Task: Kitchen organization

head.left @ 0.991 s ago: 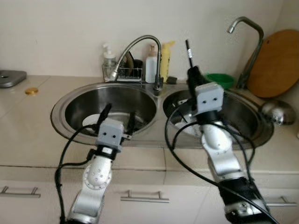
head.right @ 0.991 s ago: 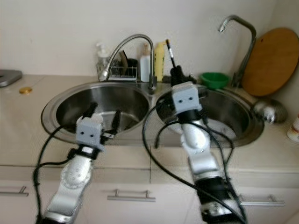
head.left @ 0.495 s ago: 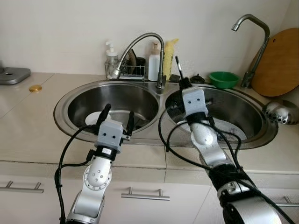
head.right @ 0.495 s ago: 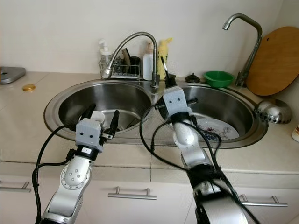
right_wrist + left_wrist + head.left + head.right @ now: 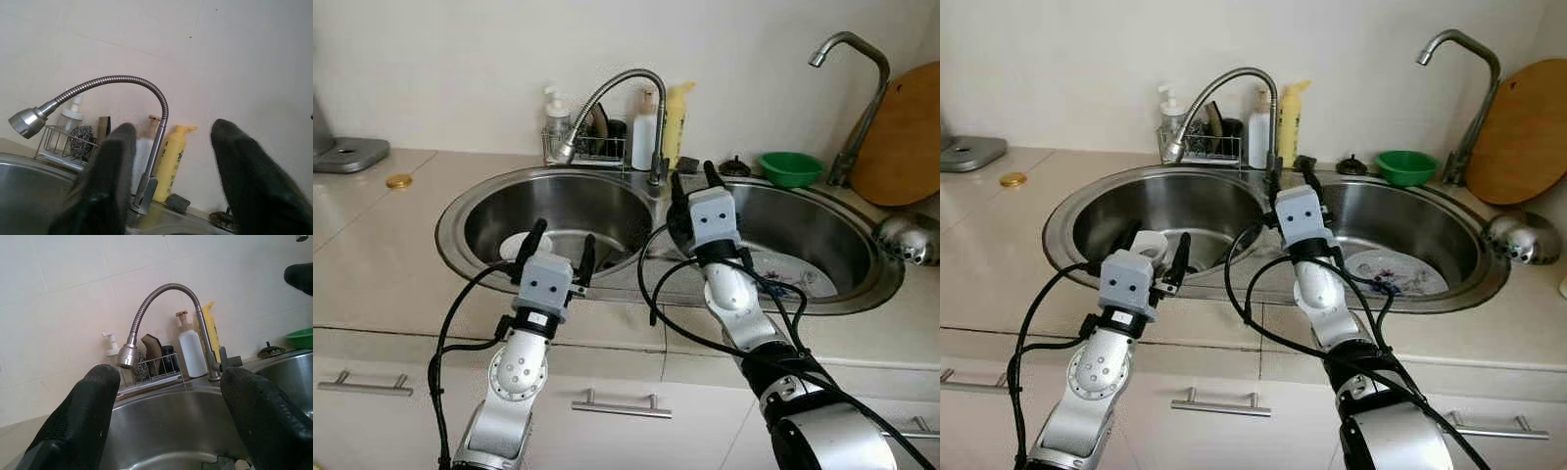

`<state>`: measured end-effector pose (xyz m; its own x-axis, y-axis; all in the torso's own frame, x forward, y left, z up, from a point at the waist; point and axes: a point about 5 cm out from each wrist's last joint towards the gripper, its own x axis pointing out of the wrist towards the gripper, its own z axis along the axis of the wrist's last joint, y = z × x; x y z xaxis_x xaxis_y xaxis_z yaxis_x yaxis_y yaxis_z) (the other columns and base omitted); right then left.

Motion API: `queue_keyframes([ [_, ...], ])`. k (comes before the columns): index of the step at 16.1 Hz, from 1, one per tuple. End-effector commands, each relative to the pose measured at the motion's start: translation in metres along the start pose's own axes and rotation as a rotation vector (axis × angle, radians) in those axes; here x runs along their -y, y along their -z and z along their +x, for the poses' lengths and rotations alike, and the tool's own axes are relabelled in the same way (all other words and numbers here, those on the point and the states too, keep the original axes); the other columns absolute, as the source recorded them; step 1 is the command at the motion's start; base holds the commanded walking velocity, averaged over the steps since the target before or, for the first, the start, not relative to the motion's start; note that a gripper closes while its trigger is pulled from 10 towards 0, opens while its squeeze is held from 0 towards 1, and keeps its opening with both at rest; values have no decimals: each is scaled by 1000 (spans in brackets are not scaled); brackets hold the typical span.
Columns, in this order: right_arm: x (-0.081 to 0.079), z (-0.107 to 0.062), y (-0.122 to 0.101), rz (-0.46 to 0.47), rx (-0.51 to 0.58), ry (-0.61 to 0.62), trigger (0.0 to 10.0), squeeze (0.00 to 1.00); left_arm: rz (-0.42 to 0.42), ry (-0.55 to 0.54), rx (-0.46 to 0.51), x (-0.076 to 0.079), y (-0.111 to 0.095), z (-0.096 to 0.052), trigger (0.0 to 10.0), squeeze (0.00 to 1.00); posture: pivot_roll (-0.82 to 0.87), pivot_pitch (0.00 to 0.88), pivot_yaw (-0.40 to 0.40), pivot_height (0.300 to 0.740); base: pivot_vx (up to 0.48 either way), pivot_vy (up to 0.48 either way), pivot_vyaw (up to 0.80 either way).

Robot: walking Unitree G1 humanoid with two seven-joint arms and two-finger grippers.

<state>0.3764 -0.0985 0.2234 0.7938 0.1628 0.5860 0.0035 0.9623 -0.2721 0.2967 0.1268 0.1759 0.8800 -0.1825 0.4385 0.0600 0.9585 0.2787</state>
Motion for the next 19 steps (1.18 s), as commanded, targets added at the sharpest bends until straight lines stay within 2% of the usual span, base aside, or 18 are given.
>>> queue_keyframes([
  [1,3,5,-4,-4,23,5,10000,1000,-5,6,-1,2,-1,-1,10000,0,48,0,-35,740,0,0,0],
  [4,9,4,-1,-14,19,20,10000,1000,-21,23,-14,6,0,-1,10000,0,44,0,-36,740,0,0,0],
  [6,16,3,-5,19,42,54,10000,1000,-32,34,-21,8,1,-3,10000,0,43,0,-35,740,0,0,0],
  [13,31,-13,-17,61,104,85,10000,1000,-44,53,-24,9,2,-4,10000,0,26,0,-30,740,0,0,0],
  [17,27,-26,-22,74,91,10,10000,980,-51,67,-25,10,2,-4,10000,0,24,0,-27,740,-60,0,0],
  [18,26,-30,-22,79,82,-8,10000,373,-51,69,-25,10,2,-4,10000,0,23,0,-26,740,-255,0,0],
  [19,25,-33,-22,85,71,-18,10000,263,-52,70,-26,9,3,-4,10000,0,23,0,-25,740,-259,0,0],
])
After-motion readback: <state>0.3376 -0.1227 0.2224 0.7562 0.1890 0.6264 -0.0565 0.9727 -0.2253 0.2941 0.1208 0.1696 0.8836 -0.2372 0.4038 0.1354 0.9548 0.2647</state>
